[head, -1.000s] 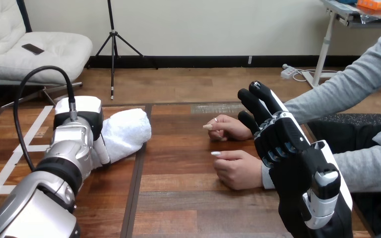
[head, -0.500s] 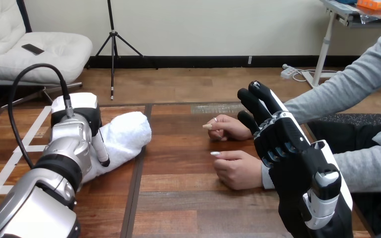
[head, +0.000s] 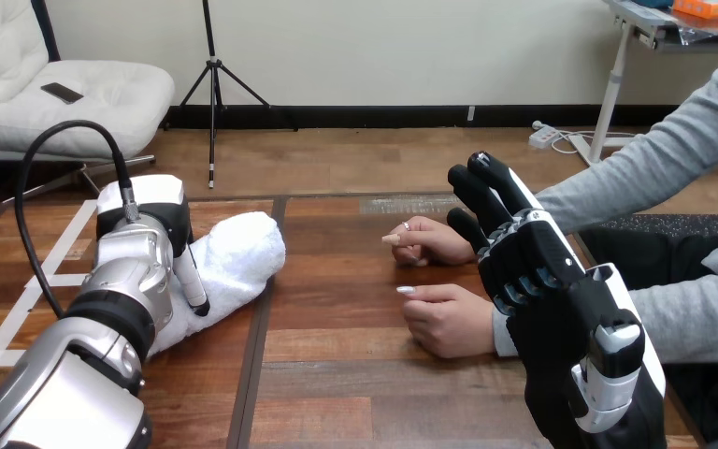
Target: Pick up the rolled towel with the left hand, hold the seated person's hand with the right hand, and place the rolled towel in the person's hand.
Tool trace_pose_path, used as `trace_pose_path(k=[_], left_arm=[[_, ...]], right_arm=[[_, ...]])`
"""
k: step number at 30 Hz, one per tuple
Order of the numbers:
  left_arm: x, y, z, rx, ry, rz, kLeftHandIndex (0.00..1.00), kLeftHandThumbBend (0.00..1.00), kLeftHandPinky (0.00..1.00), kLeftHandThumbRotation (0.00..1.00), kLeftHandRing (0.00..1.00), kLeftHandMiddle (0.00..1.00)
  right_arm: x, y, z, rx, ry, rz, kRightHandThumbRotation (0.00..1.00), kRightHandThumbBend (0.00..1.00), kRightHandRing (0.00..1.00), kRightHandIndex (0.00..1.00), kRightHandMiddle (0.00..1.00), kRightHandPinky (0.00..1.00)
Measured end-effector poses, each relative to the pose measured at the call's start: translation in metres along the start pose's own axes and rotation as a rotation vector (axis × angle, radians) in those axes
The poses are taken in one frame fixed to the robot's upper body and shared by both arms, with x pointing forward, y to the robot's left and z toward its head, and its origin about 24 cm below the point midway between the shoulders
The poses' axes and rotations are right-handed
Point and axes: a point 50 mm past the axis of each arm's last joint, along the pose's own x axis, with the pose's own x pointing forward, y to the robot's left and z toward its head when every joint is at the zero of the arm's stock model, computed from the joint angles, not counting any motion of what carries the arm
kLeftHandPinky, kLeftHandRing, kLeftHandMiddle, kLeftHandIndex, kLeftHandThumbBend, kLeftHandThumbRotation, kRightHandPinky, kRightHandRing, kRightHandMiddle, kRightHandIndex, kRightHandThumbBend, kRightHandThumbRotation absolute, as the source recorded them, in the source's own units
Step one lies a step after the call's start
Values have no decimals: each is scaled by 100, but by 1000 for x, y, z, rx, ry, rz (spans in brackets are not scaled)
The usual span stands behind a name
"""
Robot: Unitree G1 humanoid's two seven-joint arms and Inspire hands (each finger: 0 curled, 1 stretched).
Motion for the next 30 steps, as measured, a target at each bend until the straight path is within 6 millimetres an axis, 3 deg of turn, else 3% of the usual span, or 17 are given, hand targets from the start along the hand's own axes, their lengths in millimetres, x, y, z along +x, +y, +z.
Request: trace_pose_path(k=[18, 24, 30], left_arm=[[-1, 5, 4, 66, 39, -53, 59, 95, 28, 35, 41, 51], [-1, 5, 6, 116, 39, -51, 63, 96, 36, 44, 52, 58], [-1, 5, 7, 137, 38, -50, 70, 96, 58, 49, 69, 71]], right_arm=[[0, 0, 3, 10, -14, 2, 100, 93, 100, 94, 94, 100], [0, 0, 3, 10, -12, 1, 100, 93, 100, 94, 94, 100], [-1, -1, 3, 8, -10, -2, 100, 93, 100, 94, 94, 100]])
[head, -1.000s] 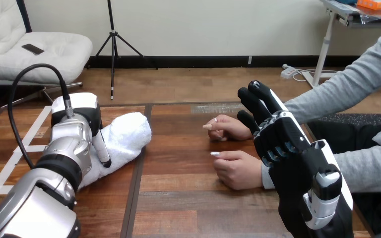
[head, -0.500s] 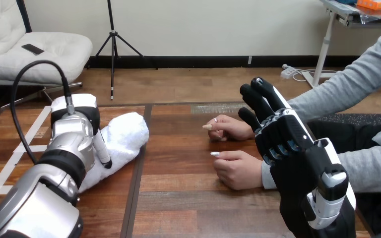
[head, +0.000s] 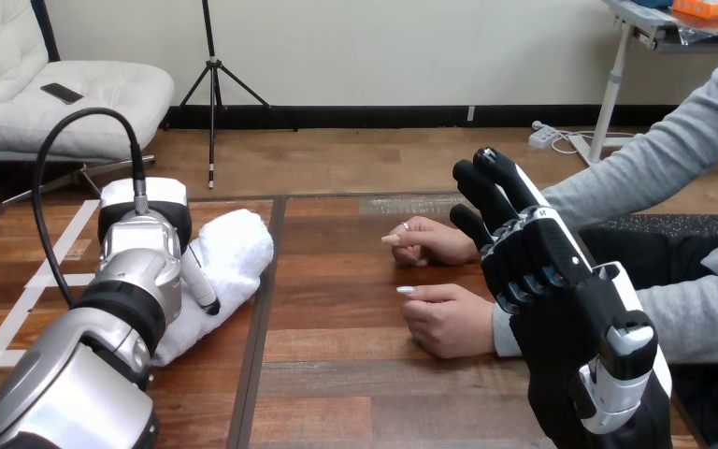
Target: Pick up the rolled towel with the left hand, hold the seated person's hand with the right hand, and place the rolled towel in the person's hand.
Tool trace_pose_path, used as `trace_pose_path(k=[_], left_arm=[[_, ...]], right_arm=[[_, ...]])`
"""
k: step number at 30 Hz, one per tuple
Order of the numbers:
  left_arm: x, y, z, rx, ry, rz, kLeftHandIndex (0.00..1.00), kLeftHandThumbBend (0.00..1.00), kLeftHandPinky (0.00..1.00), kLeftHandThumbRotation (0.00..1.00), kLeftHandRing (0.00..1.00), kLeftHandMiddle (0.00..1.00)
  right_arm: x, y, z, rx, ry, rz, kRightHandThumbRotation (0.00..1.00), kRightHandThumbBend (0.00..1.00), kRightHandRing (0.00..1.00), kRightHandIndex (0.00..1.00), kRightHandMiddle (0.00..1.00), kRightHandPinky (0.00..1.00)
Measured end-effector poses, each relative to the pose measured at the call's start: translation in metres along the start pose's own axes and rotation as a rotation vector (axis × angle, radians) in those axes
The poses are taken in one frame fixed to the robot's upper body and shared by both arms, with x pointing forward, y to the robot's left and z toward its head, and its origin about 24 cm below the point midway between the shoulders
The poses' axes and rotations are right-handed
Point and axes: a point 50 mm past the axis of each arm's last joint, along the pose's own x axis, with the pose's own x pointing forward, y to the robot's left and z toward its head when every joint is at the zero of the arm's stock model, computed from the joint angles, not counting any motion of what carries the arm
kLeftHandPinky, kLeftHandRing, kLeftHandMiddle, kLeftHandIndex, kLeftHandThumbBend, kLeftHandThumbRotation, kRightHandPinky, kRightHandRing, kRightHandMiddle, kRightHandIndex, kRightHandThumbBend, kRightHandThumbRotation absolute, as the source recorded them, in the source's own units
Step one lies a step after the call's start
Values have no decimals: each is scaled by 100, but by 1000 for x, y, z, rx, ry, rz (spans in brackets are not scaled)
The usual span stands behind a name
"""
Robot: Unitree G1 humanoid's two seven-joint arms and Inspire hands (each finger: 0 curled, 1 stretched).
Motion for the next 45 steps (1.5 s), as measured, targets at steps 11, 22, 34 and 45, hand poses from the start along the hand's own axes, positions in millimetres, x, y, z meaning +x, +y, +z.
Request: trace_pose_path(k=[11, 22, 34, 45], left_arm=[[0, -1, 1, 50, 0, -1, 84, 99, 76, 66, 80, 83], [0, -4, 5, 74, -5, -9, 83, 100, 73, 71, 78, 82], [-1, -5, 6, 69, -3, -13, 83, 100, 72, 72, 78, 82], [-1, -5, 4, 63, 14, -12, 85, 98, 75, 74, 81, 84]], right_arm=[[0, -1, 0, 7, -2, 4, 100, 93, 100, 94, 94, 100], [0, -1, 0, 4, -1, 3, 100, 93, 99, 94, 94, 100], [0, 0, 0, 4, -2, 2, 100, 93, 99, 94, 94, 100], [0, 0, 0, 3, -2, -1, 100, 94, 99, 94, 94, 100]])
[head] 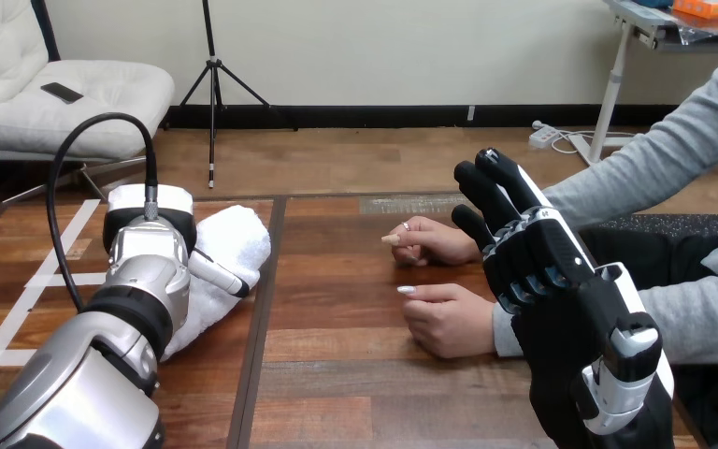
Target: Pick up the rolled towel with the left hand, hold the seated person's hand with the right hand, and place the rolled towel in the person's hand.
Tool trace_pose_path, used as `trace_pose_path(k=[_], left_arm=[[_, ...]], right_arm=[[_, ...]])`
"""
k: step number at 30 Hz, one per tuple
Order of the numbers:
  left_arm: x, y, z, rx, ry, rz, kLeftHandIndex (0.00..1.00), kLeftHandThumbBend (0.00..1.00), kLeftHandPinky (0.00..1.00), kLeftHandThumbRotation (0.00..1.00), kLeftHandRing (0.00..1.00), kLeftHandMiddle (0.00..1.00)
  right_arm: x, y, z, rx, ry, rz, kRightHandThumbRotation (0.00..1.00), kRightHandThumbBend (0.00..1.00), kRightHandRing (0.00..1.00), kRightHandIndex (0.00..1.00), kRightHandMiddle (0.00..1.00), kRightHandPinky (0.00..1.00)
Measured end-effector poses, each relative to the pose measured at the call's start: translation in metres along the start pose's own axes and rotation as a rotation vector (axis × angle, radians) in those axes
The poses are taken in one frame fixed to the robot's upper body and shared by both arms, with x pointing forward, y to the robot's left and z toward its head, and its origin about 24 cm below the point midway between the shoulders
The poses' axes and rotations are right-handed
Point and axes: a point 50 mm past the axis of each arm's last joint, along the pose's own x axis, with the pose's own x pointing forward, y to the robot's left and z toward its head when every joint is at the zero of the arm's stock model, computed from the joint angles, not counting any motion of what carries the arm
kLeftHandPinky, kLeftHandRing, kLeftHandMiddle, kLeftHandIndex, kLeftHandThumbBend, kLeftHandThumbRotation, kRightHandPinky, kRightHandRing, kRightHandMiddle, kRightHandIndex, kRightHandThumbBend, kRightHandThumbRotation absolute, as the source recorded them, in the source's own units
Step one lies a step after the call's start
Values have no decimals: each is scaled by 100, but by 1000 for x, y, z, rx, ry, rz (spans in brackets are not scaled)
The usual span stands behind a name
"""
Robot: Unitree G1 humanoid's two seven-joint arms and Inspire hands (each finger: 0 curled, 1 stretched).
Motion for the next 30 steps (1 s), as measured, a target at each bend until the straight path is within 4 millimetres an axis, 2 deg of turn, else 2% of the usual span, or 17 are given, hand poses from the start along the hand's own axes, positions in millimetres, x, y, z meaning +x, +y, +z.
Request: trace_pose_path(k=[18, 30], left_arm=[[0, 0, -1, -15, 12, -3, 86, 95, 73, 69, 80, 85], [0, 0, -2, -16, 33, 27, 83, 92, 67, 62, 74, 81]], right_arm=[[0, 0, 0, -5, 1, -4, 100, 93, 99, 94, 94, 100], [0, 0, 0, -8, 1, -9, 100, 93, 99, 94, 94, 100]])
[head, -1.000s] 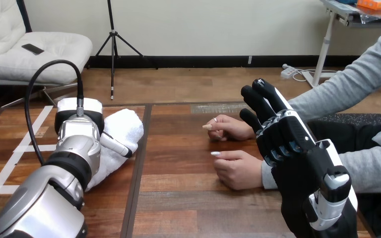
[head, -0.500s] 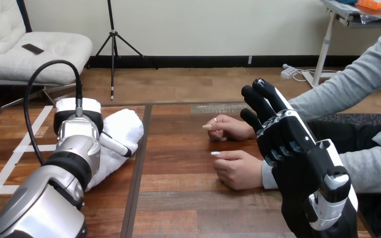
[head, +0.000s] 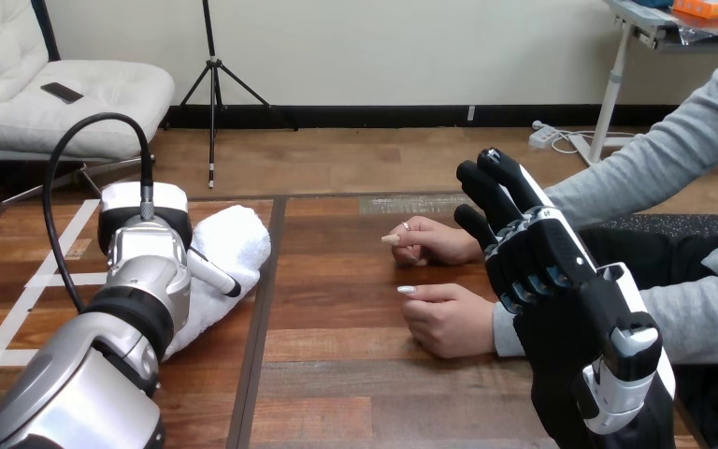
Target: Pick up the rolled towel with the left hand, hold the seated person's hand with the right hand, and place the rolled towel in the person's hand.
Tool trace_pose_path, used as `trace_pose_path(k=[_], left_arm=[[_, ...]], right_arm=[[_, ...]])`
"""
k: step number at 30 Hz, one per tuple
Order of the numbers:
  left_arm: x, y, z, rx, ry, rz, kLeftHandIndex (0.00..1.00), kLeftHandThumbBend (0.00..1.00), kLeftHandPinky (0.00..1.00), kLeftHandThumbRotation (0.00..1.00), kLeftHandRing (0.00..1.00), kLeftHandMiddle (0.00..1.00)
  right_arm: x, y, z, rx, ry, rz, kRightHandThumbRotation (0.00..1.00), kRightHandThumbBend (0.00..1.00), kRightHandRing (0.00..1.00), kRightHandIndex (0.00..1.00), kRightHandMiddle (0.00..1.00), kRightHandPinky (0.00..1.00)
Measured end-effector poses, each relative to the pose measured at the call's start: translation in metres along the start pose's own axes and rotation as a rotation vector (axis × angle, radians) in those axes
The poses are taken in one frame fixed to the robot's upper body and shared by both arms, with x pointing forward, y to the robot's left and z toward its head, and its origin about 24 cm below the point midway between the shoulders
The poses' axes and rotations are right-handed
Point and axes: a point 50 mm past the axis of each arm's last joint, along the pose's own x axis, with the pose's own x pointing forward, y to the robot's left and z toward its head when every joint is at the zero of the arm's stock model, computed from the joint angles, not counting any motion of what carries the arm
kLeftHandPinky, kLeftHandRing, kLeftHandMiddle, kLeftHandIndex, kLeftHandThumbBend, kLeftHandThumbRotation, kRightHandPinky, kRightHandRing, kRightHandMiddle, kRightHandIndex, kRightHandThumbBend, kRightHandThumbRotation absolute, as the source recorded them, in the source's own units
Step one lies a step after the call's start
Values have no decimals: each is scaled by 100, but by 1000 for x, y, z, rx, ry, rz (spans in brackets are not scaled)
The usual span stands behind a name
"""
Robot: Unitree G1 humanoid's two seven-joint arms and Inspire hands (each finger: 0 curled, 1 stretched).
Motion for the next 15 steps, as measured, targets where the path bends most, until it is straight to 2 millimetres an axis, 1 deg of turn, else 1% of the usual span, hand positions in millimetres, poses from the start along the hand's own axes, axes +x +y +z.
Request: trace_pose_path(k=[3, 6, 7, 8, 12, 15], left_arm=[[0, 1, 0, -6, 4, 18, 82, 90, 66, 58, 74, 80], [0, 1, 0, -21, 6, 37, 81, 89, 60, 54, 72, 78], [0, 2, 0, -29, 6, 42, 80, 90, 56, 52, 70, 77], [0, 2, 1, -37, 7, 45, 80, 90, 55, 51, 69, 76], [-1, 2, 2, -67, 10, 47, 78, 91, 49, 48, 65, 73], [-1, 1, 3, -89, 11, 41, 76, 92, 46, 45, 63, 71]], right_arm=[[0, 0, 0, -3, 1, -2, 100, 92, 99, 94, 94, 100], [0, 0, 0, -3, 1, -3, 100, 92, 99, 94, 94, 100], [0, 0, 0, -3, 1, -4, 100, 93, 99, 94, 94, 100], [0, 0, 0, -3, 1, -5, 100, 93, 99, 94, 94, 100], [0, 0, 0, -3, 1, -9, 100, 93, 99, 94, 94, 100], [0, 0, 0, -3, 1, -10, 100, 93, 100, 94, 94, 100]])
